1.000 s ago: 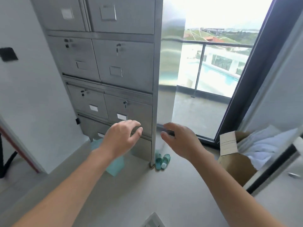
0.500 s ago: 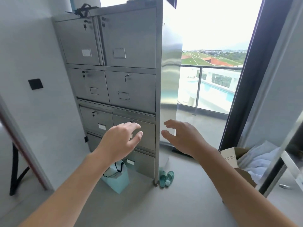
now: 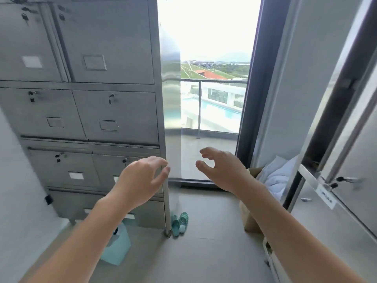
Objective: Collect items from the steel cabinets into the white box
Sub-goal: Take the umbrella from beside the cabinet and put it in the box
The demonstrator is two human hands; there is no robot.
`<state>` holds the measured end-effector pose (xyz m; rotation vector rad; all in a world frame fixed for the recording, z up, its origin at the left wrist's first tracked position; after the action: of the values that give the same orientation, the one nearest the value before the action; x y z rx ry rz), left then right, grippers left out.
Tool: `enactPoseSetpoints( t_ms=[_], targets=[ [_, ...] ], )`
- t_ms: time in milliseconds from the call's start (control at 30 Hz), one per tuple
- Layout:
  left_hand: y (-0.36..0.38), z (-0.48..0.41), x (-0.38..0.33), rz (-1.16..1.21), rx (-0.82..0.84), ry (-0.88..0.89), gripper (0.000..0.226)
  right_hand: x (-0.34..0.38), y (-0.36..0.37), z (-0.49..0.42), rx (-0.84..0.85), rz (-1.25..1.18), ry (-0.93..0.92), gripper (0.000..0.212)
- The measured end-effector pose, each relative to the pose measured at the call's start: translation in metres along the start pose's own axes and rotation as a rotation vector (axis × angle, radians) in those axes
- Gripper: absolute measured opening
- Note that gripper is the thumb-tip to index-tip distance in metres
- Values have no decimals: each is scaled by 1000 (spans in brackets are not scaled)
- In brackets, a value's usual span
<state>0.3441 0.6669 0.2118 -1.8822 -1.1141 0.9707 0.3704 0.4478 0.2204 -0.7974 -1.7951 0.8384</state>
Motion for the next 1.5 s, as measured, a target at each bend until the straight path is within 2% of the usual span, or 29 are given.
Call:
enactPoseSetpoints(
  t_ms=[167,267,433,567,667,800,1133,1400,1500],
  targets=[
    [33,-45,10,131,105,149,43,-18,-7,9,-91,64,224,52],
    [49,-65,-10,221,152,240,39,-26,-21,31,-127,116,345,53],
    [54,-70,-84,386,151,429,30,-39,-68,89,-244,198,528,50],
    [47,-68,-154,455,146,614,29,-42,-119,145,-381,258,626,50],
    [38,-60,-208,524,148,686,30,-44,-158,197,-461,319,690,50],
    [25,-37,-287,561,166,798,29,-47,-206,276,-586,355,787,51],
    [28,71,-470,627,207,1069,26,-77,-263,463,-734,386,1000,53],
    [58,145,-557,659,306,1213,19,-102,-265,574,-806,338,1166,52],
    [63,170,-582,660,345,1246,26,-105,-257,604,-824,302,1221,52]
  ],
)
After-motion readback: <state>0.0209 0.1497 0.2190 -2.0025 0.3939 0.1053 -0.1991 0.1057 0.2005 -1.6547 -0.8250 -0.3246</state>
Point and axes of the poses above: each hand's wrist, its own z-axis away from the middle knuckle, its own y-axis out of the palm, x = y × z, the point moved 6 cm from there along -z, towards the middle knuckle, and after that the axes turned 1 degree about -x, right-handed, at the moved point
